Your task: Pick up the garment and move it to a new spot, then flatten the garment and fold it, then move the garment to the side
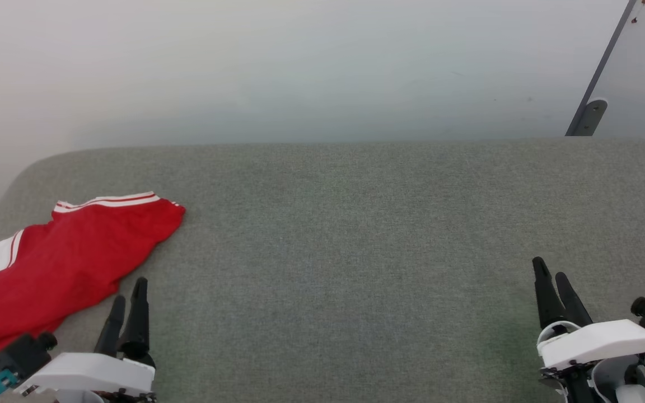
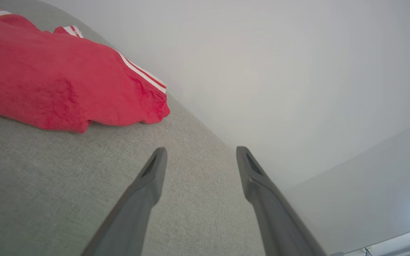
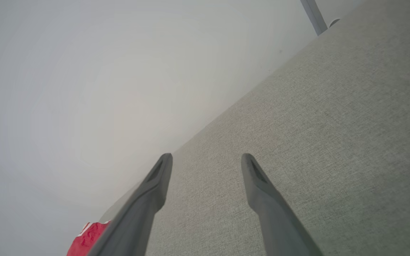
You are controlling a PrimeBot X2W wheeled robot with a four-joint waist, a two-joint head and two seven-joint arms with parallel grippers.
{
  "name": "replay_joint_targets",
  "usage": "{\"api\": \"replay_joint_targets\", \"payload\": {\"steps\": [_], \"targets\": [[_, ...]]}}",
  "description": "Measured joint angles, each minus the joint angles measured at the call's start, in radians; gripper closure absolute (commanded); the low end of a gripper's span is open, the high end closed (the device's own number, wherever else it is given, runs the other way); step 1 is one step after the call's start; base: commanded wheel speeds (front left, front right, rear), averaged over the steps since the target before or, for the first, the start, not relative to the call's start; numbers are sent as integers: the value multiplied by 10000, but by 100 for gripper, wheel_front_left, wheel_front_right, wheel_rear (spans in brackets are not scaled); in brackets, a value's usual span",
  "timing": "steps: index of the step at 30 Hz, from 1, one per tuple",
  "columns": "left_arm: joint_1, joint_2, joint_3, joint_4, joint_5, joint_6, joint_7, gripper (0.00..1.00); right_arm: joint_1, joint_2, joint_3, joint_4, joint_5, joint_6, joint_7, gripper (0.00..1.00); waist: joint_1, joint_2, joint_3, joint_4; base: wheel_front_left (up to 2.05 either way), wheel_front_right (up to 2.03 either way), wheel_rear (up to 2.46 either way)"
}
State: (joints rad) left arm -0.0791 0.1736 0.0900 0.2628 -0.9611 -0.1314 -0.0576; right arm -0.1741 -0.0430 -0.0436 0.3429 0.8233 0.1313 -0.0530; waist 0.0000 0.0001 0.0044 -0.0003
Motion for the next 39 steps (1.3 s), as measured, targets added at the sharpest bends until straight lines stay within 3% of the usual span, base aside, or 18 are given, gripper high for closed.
{"api": "replay_joint_targets", "payload": {"steps": [15, 39], "targets": [[-40, 445, -167, -107, 2157, 0, -472, 0, -259, -15, 245, -265, -2686, 0, -104, 0, 0, 0, 82, -22, 0, 0, 0], [-49, 986, -453, -391, 4318, 0, -1116, 0, -466, -35, 167, -265, -5196, 2, -625, 0, 0, 0, 36, -63, 0, 0, 0]]}}
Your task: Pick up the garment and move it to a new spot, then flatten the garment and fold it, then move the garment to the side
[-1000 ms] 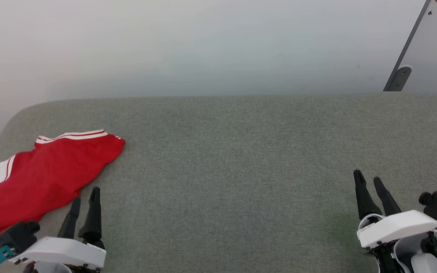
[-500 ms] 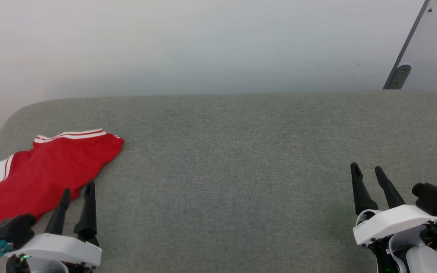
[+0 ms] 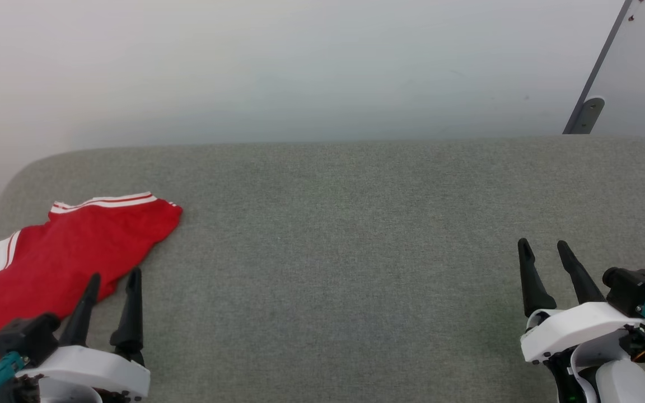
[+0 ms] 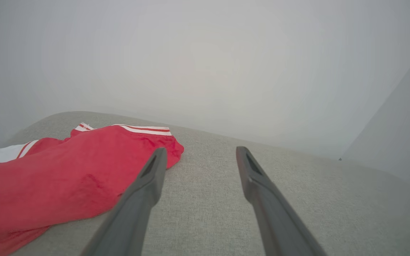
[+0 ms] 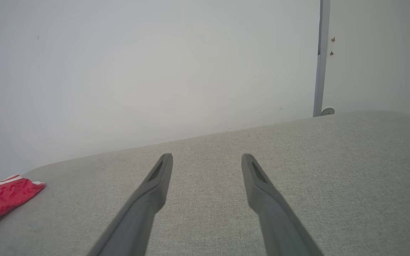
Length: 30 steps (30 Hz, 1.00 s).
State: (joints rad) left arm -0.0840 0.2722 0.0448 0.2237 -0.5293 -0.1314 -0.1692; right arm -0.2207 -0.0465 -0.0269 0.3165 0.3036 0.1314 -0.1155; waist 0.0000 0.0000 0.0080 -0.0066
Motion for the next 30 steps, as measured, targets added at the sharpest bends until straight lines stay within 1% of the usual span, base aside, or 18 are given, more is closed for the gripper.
{"api": "replay_joint_targets", "payload": {"steps": [12, 30], "targets": [[13, 236, -77, 17, 731, 0, -267, 0, -174, -8, -67, 174, -539, 0, -357, 0, 0, 0, -48, 19, 0, 0, 0], [30, 483, -215, 299, 1789, 0, -635, 0, -416, -19, -224, 531, -1843, 0, -865, 0, 0, 0, -113, 59, 0, 0, 0]]}}
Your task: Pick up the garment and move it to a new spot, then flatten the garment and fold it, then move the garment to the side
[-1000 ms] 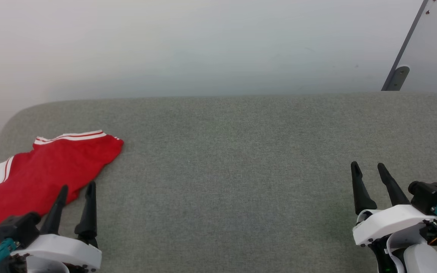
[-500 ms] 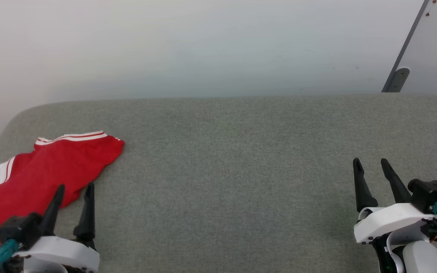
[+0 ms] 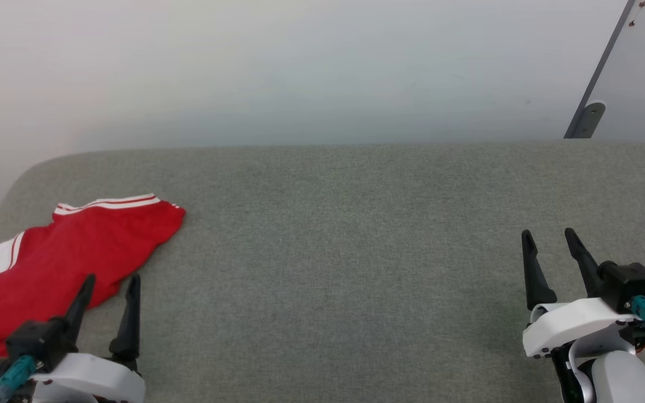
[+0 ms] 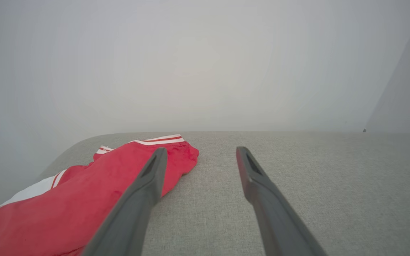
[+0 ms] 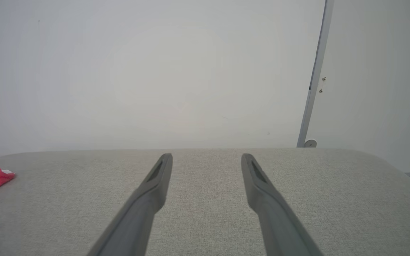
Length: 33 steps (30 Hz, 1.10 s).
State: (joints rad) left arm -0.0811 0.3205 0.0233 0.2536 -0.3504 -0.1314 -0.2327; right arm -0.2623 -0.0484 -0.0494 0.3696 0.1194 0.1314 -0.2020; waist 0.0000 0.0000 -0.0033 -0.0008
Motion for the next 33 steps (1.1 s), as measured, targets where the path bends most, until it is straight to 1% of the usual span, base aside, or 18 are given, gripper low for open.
{"api": "replay_joint_targets", "payload": {"steps": [13, 17, 22, 28, 33], "targets": [[-27, 199, -27, 163, 692, 0, -238, 0, -134, -8, -82, 190, -732, 0, -385, 0, 0, 0, -76, -34, 0, 0, 0], [-39, 221, -46, 224, 775, 0, -309, 0, -134, -8, -96, 238, -894, 0, -489, 0, 0, 0, -97, -28, 0, 0, 0], [-58, 198, -31, 242, 596, 0, -313, 0, -134, -10, -104, 268, -759, 0, -531, 0, 0, 0, -88, 33, 0, 0, 0], [-176, 186, -98, 284, 322, 0, -313, 0, -130, -15, -113, 311, -552, 0, -550, 0, 0, 0, -47, 309, 0, 0, 0], [-224, 174, -59, 387, 288, -2, -313, 0, -122, -15, -46, 320, -387, 0, -579, 0, 0, 0, -40, 741, 0, 0, 0]]}}
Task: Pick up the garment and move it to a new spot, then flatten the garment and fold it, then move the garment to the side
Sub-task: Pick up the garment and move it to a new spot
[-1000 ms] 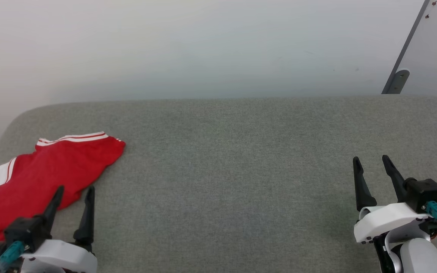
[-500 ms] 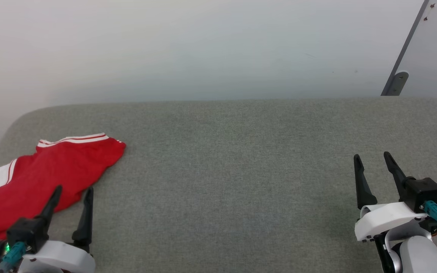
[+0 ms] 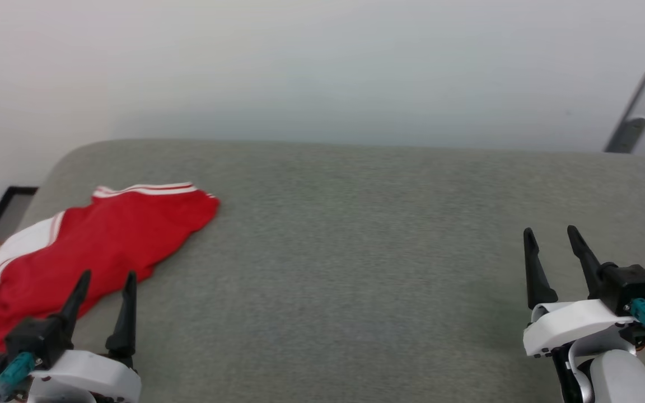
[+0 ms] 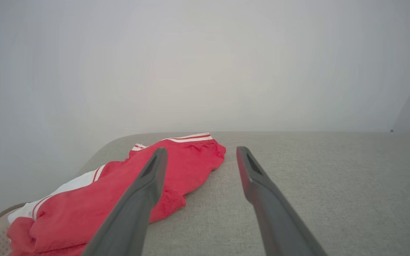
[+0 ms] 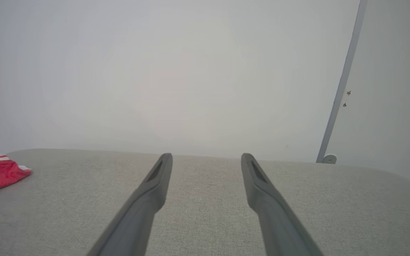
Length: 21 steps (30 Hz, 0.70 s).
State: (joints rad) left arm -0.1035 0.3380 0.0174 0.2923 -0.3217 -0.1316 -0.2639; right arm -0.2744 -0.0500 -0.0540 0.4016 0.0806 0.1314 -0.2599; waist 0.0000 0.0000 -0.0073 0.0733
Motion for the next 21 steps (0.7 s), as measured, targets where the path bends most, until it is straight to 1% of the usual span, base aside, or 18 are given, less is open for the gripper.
{"api": "replay_joint_targets", "payload": {"steps": [8, 14, 18, 21], "targets": [[6, -270, 291, 180, 88, 2, -2, 0, 4, -13, 514, 171, 174, 0, -13, 0, 0, 1, -11, 1135, 0, 0, 0], [-17, -497, 468, 326, 328, 2, -2, 0, -55, -4, 940, 339, 257, 0, -13, 0, 0, 1, -33, 2219, 0, 0, 0], [-50, -698, 499, 407, 378, 2, -2, 0, -124, -8, 1018, 385, 314, 0, -13, 0, 0, 0, -51, 3017, 0, 0, 0], [-4, -761, 905, 343, 360, 0, -2, 0, -463, -23, 1576, 512, 405, 0, -13, 0, -1, 1, -31, 3586, 0, 0, 0]]}}
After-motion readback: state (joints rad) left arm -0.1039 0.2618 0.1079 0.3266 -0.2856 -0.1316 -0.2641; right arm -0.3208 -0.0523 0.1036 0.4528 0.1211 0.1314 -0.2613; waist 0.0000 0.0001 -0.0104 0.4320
